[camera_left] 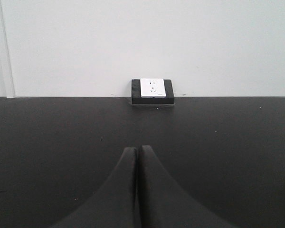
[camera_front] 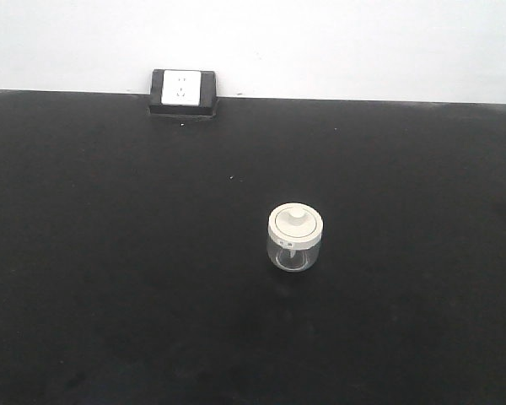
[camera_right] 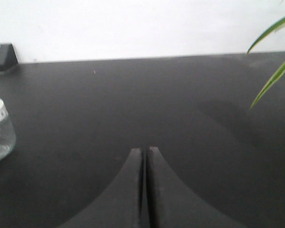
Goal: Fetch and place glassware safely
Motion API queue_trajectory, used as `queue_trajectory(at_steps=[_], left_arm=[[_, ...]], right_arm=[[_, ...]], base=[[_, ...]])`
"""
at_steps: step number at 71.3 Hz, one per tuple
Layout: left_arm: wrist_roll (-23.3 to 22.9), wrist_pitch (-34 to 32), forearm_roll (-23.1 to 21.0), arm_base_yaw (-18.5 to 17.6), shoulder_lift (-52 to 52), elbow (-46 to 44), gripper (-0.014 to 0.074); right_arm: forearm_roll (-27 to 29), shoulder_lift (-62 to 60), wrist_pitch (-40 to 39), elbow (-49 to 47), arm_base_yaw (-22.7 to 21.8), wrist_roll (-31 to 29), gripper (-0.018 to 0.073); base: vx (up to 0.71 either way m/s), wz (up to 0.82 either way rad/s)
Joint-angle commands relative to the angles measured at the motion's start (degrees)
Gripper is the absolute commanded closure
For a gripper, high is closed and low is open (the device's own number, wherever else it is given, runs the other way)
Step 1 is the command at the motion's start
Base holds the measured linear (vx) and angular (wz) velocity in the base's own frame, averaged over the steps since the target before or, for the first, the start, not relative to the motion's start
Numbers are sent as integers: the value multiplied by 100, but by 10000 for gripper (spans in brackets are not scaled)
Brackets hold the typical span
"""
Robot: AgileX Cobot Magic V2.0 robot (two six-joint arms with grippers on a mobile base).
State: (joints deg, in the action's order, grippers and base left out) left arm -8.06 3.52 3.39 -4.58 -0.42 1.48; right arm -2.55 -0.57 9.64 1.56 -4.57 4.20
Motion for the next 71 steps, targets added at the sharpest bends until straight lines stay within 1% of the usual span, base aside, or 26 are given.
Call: queue_trajectory(at_steps=[1, 16, 71], left_arm=[[-60, -389, -6, -6, -96, 171, 603], [-60, -389, -6, -6, -96, 171, 603], [-60, -389, -6, -6, -96, 171, 603]], right_arm=[[-89, -74, -603, 110, 57, -96, 567], [-73, -74, -832, 110, 92, -177, 567], [-69, -69, -825, 110, 92, -177, 567]], base=[[0, 0], [0, 0], [0, 0]])
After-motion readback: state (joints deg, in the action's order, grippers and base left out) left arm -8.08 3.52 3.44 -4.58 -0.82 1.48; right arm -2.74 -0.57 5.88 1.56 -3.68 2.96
